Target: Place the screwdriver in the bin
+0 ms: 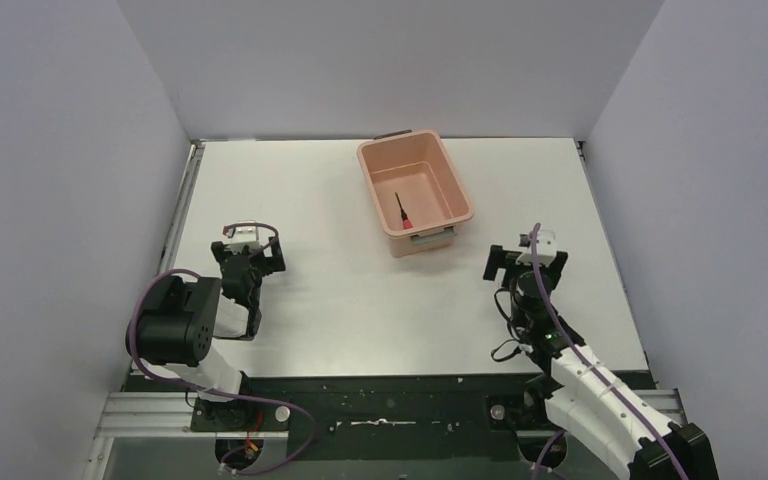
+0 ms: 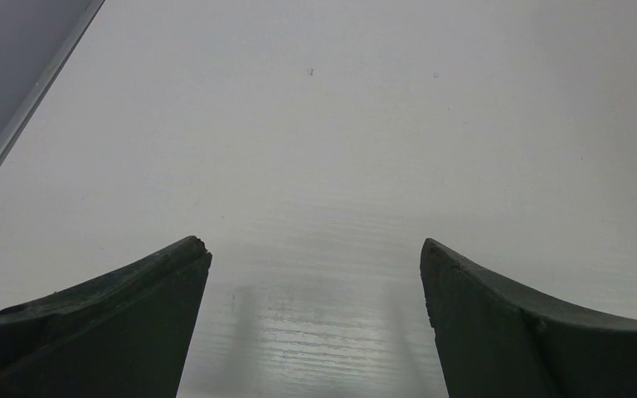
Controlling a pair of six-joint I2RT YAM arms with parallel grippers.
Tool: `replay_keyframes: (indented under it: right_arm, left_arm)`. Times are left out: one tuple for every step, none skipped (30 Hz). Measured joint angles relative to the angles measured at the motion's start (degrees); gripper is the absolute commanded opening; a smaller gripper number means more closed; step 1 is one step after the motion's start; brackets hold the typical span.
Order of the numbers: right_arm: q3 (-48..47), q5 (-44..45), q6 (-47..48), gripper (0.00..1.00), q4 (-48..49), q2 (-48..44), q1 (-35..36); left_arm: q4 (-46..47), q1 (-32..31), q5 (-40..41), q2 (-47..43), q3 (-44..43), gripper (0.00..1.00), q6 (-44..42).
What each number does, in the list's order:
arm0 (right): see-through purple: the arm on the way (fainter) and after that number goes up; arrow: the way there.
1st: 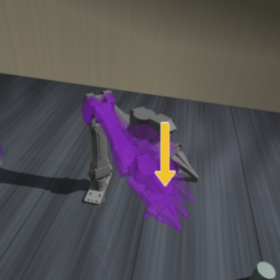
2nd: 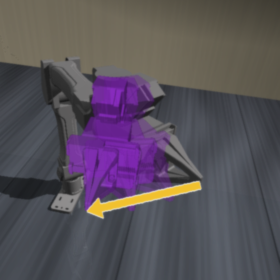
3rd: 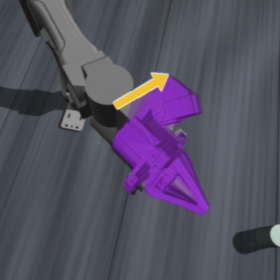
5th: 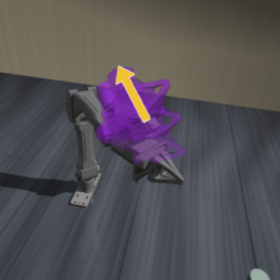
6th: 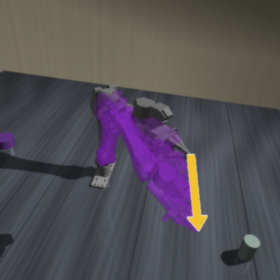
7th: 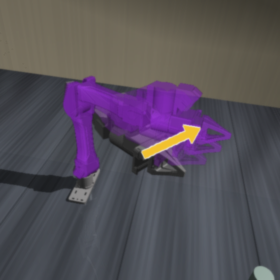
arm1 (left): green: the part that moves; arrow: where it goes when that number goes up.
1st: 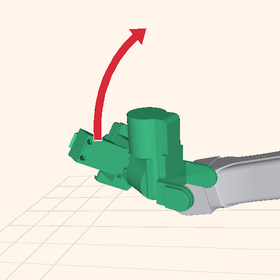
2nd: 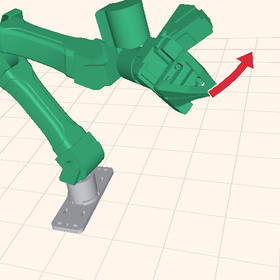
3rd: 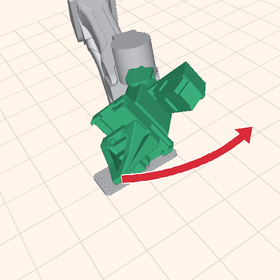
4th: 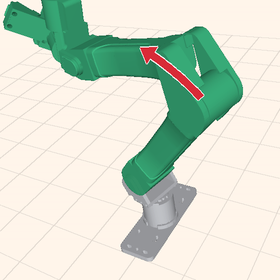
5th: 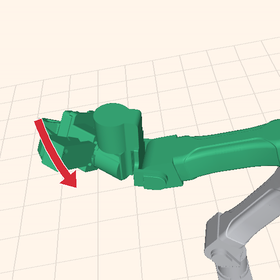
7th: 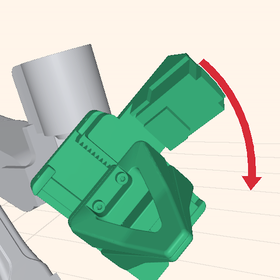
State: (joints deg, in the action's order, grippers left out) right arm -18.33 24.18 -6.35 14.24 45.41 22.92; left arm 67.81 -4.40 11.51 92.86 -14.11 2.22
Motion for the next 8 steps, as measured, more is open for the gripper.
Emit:
replay_keyframes:
  right_arm:
    - [2.40,0.81,-0.55,1.00,0.87,-1.81,0.00]
    - [4.94,1.62,-1.03,1.00,2.14,-3.78,0.00]
    - [6.60,2.19,-1.40,1.00,2.99,-5.07,-0.02]
    - [8.46,2.71,-1.79,1.00,4.11,-6.43,-0.02]
    - [10.08,3.19,-2.01,1.00,5.16,-7.54,-0.02]
    - [11.26,3.63,-2.14,1.00,5.75,-8.39,-0.02]
    - [11.87,3.96,-2.25,1.00,6.10,-8.85,-0.02]
    - [12.07,4.15,-2.27,1.00,6.45,-8.96,-0.02]
  left_arm:
    - [0.00,0.00,0.02,0.00,0.00,0.97,0.02]
    - [0.00,0.00,0.02,0.00,-0.02,0.97,0.02]
    - [0.00,0.00,0.00,0.00,0.00,0.97,0.00]
    - [0.00,0.00,0.02,0.00,-0.02,0.97,0.02]
    - [0.00,0.00,0.02,0.00,-0.02,0.97,0.02]
    - [0.00,0.00,0.02,0.00,0.00,0.97,0.00]
    - [0.00,0.00,0.02,0.00,0.00,0.97,0.02]
    - [0.00,0.00,0.02,0.00,-0.02,0.97,0.00]
